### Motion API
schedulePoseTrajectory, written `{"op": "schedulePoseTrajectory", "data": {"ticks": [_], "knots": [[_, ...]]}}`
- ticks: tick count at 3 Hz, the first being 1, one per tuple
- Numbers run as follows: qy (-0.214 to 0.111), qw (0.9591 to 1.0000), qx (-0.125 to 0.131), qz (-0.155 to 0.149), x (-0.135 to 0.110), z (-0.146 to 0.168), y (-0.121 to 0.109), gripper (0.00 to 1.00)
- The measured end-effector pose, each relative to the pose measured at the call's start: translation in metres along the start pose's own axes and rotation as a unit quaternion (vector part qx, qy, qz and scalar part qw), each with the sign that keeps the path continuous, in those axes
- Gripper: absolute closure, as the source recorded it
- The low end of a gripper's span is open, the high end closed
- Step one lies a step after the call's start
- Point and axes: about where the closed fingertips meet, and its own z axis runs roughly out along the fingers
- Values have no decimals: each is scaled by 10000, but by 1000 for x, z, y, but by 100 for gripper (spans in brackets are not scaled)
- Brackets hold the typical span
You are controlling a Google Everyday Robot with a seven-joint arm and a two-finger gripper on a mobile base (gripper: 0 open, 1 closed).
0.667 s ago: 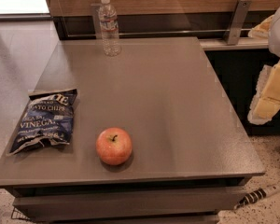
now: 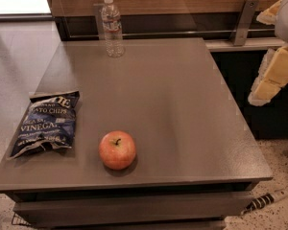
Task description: Move water bottle near blue chip bag
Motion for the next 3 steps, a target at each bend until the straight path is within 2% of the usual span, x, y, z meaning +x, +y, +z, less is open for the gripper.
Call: {"op": "schedulePoseTrajectory", "data": {"ticks": [1,2,3], "knots": [[-863,9938,269,651,-4,26,-31,0],[-2105,9712,562,964,-31,40,-65,0],[-3220,9356,1006,1037,-71,37,-114,0]]}}
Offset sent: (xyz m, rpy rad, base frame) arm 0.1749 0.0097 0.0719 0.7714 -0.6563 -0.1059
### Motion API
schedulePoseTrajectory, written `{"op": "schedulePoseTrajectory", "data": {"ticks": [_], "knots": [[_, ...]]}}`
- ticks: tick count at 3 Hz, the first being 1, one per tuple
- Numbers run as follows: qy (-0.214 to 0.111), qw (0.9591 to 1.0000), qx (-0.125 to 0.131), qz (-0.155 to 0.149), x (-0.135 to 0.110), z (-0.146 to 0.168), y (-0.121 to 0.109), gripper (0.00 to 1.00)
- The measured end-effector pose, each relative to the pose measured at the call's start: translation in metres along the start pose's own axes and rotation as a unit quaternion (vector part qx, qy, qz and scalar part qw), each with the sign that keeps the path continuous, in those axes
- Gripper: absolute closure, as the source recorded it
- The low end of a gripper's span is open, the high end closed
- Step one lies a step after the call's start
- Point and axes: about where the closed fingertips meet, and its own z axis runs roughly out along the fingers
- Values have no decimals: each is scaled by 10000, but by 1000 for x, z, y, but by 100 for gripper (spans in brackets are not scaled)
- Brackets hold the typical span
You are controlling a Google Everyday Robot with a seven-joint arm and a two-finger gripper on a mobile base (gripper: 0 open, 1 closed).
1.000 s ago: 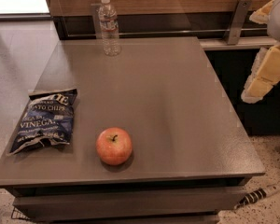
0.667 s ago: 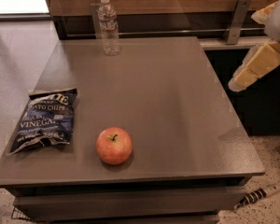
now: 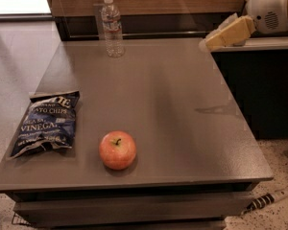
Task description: Move water bottle near blue chip bag
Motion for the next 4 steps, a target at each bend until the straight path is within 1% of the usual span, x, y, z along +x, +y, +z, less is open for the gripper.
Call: {"op": "schedulePoseTrajectory", "data": {"ticks": [1,2,3,4], "knots": [[-931,9952,305,57,-39,27,-33,0],[-932,9952,304,57,-39,27,-33,0],[-956,9948,316,144,-48,51,-37,0],[-836,9950,251,486,-64,118,-35,0]]}}
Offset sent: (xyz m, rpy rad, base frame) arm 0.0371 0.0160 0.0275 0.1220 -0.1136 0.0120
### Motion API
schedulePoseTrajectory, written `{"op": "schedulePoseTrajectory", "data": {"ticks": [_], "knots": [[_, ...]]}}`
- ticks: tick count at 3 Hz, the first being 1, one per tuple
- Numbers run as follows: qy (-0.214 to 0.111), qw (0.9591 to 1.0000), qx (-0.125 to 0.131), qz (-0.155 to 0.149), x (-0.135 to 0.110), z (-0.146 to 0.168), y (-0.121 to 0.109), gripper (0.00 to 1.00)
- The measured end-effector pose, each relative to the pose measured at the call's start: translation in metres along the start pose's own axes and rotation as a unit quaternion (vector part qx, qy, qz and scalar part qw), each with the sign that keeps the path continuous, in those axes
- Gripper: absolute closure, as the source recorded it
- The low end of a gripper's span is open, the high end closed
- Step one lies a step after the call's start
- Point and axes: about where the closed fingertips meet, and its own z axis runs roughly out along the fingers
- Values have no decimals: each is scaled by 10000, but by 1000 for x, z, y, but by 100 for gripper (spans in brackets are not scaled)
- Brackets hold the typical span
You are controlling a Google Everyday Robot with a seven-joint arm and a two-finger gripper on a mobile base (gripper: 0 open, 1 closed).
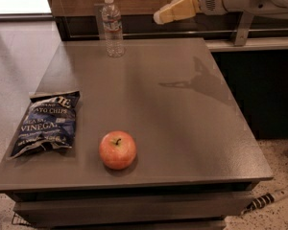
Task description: Move water bottle near blue chip bag
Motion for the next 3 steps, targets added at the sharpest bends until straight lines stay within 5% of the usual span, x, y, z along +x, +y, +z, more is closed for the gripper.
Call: {"op": "schedulePoseTrajectory", "data": {"ticks": [3], "knots": [[-357,9930,-401,1056,8,114,43,0]]}}
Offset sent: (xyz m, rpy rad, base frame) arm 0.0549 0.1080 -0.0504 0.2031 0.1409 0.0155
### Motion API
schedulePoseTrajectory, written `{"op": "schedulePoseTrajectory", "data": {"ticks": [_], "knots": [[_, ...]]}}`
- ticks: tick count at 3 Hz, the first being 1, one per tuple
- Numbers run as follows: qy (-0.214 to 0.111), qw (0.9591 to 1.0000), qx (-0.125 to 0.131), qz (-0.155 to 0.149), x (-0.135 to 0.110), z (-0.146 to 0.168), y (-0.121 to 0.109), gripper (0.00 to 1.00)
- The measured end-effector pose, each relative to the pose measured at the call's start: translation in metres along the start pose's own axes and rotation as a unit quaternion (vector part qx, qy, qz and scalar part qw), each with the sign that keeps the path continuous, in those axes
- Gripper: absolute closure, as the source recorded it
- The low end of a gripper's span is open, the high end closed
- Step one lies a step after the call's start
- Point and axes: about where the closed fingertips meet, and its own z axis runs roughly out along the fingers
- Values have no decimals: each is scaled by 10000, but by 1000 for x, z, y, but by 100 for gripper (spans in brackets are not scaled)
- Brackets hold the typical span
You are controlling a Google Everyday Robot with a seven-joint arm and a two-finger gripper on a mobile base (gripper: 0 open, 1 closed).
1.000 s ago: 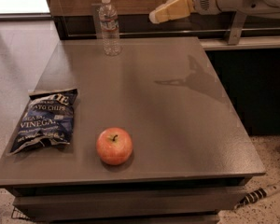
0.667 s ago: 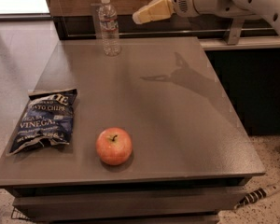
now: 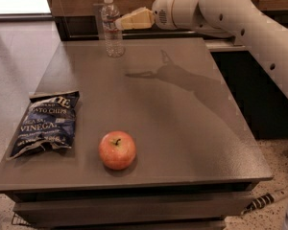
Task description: Move water bottle near blue chip bag
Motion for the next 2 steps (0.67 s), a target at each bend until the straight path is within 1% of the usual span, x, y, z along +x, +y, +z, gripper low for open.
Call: {"op": "schedulePoseTrajectory", "data": {"ticks": [1,2], "knots": [[-271,9995,-112,91,8,20,-3,0],[-438,9987,-261,-29,16,42,-7,0]]}}
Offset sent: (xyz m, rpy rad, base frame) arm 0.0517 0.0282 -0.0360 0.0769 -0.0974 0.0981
